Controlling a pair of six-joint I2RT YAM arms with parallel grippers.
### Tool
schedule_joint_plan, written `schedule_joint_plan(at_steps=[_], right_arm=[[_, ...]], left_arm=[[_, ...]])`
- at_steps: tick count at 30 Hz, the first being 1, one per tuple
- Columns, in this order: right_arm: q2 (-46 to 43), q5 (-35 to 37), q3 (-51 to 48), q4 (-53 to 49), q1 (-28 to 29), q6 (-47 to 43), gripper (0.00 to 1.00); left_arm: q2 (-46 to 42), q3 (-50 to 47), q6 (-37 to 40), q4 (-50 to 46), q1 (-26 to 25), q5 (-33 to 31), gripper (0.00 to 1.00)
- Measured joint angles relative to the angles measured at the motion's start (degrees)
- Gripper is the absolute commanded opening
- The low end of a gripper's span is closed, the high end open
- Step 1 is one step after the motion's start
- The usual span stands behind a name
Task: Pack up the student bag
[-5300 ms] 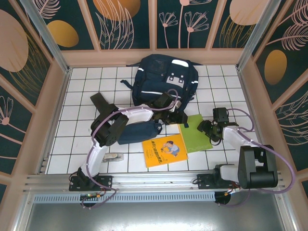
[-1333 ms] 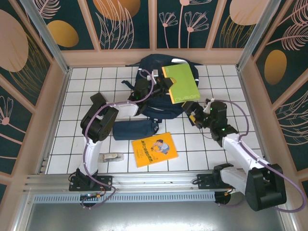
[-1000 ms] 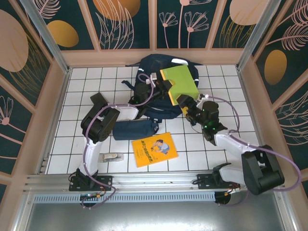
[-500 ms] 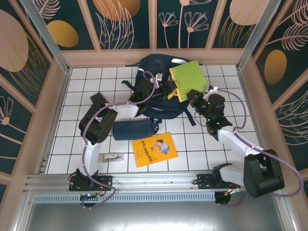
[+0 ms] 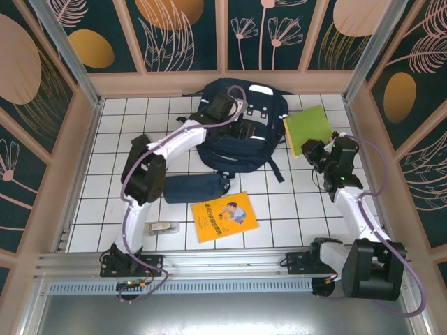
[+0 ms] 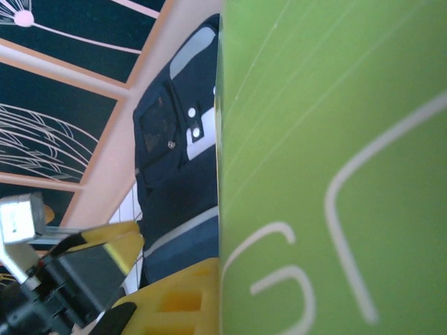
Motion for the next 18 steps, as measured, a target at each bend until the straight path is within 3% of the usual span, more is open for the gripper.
schedule_joint_plan(at_steps=[7, 18], right_arm=[[-0.57, -2.67, 0.00, -2.40, -0.92, -1.73, 0.00], [-0.63, -4.22, -0.04, -3.76, -1.18, -2.62, 0.00]], left_arm=[[8.61, 6.32, 13.46, -9.16, -2.54, -2.93, 0.75], [8.98, 6.34, 17.07, -11.34, -2.32, 1.22, 0.81]])
